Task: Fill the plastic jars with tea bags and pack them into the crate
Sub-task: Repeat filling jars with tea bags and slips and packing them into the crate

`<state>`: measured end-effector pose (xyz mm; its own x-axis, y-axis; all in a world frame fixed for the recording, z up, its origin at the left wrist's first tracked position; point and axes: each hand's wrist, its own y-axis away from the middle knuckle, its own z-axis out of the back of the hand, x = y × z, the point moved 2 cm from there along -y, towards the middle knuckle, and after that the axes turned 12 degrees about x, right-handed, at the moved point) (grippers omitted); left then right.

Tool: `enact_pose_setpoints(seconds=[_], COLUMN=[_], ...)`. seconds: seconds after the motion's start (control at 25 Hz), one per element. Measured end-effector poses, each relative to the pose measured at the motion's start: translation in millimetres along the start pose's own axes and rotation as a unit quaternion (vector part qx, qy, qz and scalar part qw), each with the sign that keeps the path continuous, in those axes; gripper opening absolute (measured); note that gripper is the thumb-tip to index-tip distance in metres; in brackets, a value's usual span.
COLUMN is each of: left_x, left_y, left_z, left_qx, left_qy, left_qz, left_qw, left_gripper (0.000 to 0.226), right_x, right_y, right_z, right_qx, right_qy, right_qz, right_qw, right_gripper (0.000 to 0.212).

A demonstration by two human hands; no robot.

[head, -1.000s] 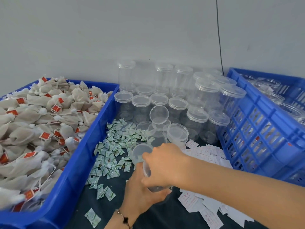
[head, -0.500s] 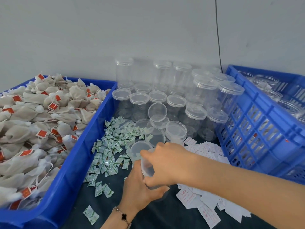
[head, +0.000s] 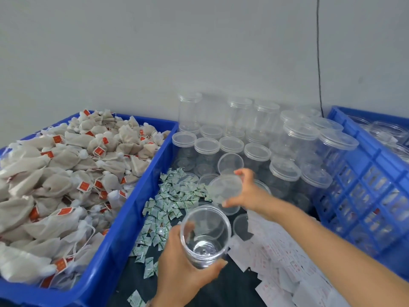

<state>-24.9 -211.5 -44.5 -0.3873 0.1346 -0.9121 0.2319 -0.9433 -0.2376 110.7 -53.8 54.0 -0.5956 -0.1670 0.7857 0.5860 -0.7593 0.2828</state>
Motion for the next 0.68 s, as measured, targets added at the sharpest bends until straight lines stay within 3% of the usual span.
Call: enact_pose_setpoints(seconds=[0.08,0.24,0.44,0.6,0.68], left_x=[4.8,19.9,39.6,49.1,54.7], left_y=[-4.6,-22.0,-28.6,-24.2,-23.5], left_z=[22.0,47.8,54.2,53.8,52.2], left_qx=[-0.073,-0.152,-0.142,-0.146,-0.141], left_qy=[-0.004,0.005,-0.043,-0.050,-0.055], left_qz=[0.027,0.076,0.079,0.043,0.047], left_qw=[0.997,0.985,0.986,0.987,0.987], left_gripper=[0.089,0.097,0.105,0.090,0.094], right_x=[-10.6,23.7,106.8,159.8,171.8], right_y=[-13.1,-40.7,-86.8,-129.9,-142.7], right_z=[-16.4,-37.5,-62.4,-73.3,-83.5], right_qx=[-0.003,0.010,-0.010,-0.057,-0.014], right_qy=[0.062,0.189,0.307,0.380,0.375], right_qz=[-0.004,0.077,0.185,0.157,0.172], right_qw=[0.998,0.979,0.934,0.910,0.911], right_gripper=[0.094,0.084,0.049,0.026,0.024])
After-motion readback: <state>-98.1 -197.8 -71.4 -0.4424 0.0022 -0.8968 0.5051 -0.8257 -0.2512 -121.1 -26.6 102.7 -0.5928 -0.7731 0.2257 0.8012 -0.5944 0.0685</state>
